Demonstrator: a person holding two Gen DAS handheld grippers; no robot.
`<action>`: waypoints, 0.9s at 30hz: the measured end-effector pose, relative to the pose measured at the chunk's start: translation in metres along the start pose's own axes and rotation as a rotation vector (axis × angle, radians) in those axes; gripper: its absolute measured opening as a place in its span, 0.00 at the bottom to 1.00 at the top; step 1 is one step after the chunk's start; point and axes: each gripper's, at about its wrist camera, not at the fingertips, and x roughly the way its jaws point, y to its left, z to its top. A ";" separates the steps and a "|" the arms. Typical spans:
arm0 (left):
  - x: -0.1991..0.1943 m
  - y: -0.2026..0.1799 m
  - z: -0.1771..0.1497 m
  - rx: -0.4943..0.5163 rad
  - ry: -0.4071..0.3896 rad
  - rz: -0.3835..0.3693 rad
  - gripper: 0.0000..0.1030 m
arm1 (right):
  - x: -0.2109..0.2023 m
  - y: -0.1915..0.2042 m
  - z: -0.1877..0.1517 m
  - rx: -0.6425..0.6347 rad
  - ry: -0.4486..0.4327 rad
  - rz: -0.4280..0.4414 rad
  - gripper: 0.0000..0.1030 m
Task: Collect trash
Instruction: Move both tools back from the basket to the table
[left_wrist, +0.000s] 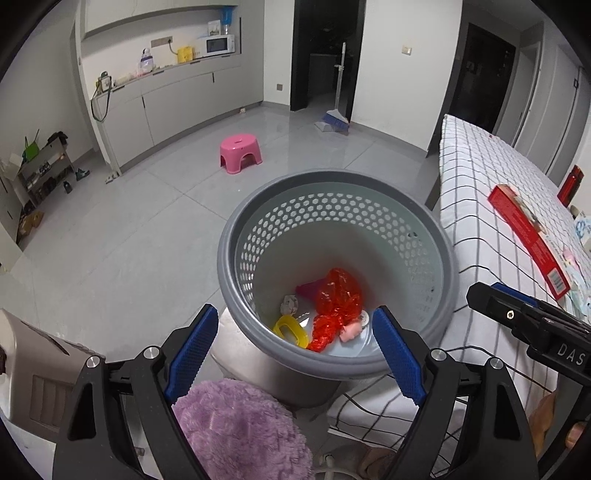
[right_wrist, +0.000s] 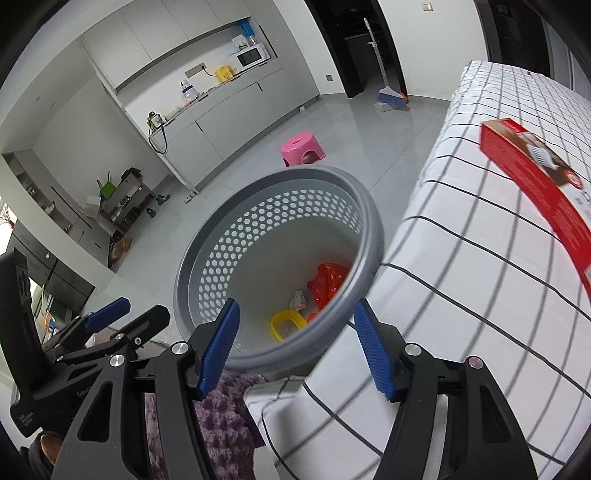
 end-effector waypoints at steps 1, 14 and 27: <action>-0.003 -0.003 -0.001 0.006 -0.004 -0.003 0.81 | -0.003 -0.003 -0.001 0.001 -0.004 -0.002 0.61; -0.027 -0.057 -0.006 0.071 -0.035 -0.049 0.81 | -0.067 -0.040 -0.028 0.067 -0.101 -0.056 0.61; -0.037 -0.138 -0.008 0.177 -0.051 -0.139 0.83 | -0.137 -0.104 -0.058 0.168 -0.196 -0.163 0.62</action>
